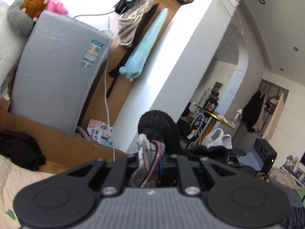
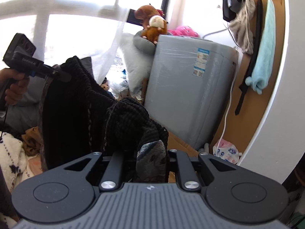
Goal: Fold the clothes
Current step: 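Lift the black pants by the waistband with both tools and hold them up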
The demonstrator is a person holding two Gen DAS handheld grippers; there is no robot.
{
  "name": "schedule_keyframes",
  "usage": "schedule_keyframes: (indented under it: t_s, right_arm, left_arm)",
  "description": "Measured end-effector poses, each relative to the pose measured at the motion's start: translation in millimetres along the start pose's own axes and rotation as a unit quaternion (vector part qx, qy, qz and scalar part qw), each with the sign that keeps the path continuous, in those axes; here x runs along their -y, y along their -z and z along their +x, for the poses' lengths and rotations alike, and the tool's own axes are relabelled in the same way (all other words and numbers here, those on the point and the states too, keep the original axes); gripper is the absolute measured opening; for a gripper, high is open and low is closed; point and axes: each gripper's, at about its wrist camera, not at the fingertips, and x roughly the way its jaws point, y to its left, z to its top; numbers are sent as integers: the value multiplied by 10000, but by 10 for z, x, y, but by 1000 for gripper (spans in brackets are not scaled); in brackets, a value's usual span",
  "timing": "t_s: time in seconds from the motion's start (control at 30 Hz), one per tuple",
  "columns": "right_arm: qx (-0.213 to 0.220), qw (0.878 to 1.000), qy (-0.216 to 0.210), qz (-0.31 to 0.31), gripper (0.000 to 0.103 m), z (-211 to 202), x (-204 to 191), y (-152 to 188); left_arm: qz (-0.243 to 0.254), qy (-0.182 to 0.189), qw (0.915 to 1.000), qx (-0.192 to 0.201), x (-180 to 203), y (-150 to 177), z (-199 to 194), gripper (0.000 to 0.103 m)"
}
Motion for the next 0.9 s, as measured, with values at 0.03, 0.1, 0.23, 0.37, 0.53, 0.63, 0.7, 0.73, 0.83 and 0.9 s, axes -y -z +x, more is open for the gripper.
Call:
schedule_keyframes:
  t_s: [0.03, 0.1, 0.23, 0.37, 0.53, 0.63, 0.7, 0.73, 0.83, 0.9]
  right_arm:
    - [56, 10000, -25, -76, 15, -88, -43, -28]
    - [172, 9996, -73, -204, 15, -265, -115, -87]
    - [339, 9983, -216, -429, 15, -592, -222, -181]
    - [380, 9971, -457, -468, 15, -797, -291, -222]
    - [228, 9956, -817, -390, 16, -809, -349, -188]
    - [20, 9945, -954, -420, 16, -671, -391, -114]
    - [-193, 9937, -1050, -355, 16, -497, -392, -31]
    - [-322, 9930, -1090, -317, 16, -393, -387, 20]
    - [-694, 9904, -1171, -242, 16, -35, -364, 181]
    - [-909, 9885, -1191, -200, 16, 221, -342, 288]
  left_arm:
    - [63, 92, 9999, 48, 79, -22, -74, 13]
    - [217, 220, 9994, 127, 233, -64, -204, 13]
    - [418, 431, 9979, 248, 490, -94, -458, 13]
    - [597, 572, 9962, 277, 665, -32, -640, 13]
    - [657, 559, 9961, 169, 699, 109, -700, 13]
    - [494, 517, 9974, -97, 553, 207, -594, 13]
    - [347, 457, 9979, -283, 407, 266, -489, 13]
    - [262, 387, 9980, -418, 292, 308, -402, 13]
    - [94, 171, 9966, -803, -25, 433, -137, 13]
    - [-25, 92, 9950, -997, -221, 509, 25, 13]
